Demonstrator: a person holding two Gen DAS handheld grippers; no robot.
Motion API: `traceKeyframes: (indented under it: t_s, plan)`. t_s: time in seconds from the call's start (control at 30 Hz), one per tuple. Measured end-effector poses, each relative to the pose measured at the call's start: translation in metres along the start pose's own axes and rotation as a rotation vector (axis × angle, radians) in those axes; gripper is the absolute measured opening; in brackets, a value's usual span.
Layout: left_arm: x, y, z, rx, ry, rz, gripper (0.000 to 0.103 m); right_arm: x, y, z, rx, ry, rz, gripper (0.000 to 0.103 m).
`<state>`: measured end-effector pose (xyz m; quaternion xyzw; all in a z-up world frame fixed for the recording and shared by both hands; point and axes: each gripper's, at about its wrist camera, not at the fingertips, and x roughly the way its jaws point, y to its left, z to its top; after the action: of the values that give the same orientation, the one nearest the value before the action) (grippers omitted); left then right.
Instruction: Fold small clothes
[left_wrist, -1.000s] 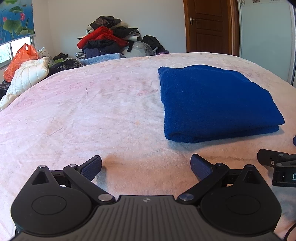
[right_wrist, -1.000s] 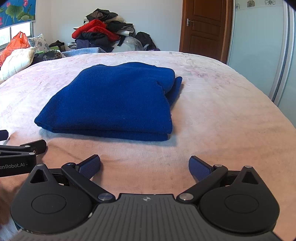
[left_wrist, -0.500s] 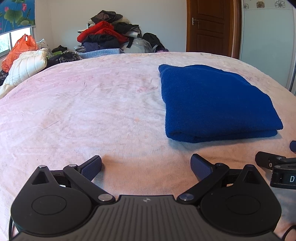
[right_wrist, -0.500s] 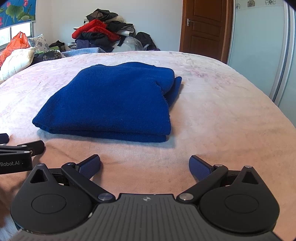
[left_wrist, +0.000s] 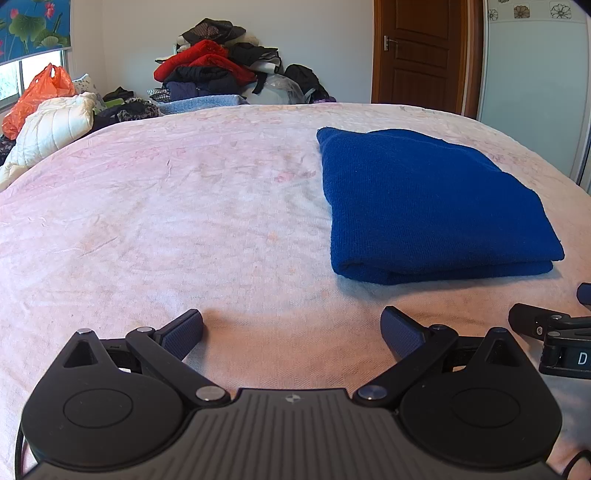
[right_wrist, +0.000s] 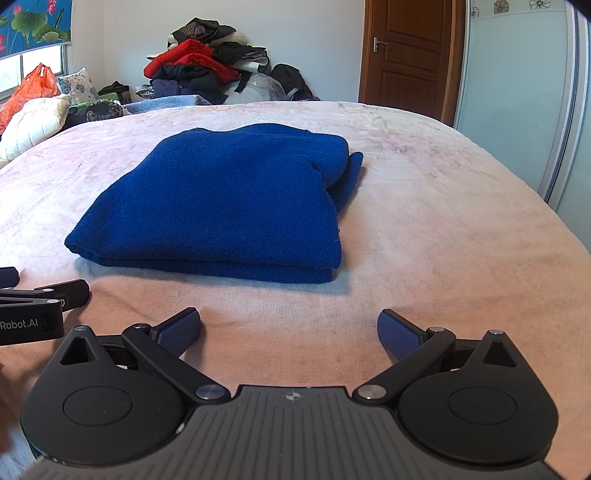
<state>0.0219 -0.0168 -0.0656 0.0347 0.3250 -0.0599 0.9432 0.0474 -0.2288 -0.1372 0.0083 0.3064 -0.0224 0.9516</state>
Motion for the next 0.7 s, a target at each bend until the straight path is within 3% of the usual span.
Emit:
traceKeyframes:
  t_s: [0.7]
  plan:
    - [-0.0001,0.0001,0.0,0.0,0.0,0.0,0.103,0.0001,0.0024,-0.0006,0.002,-0.002,-0.004,0.102]
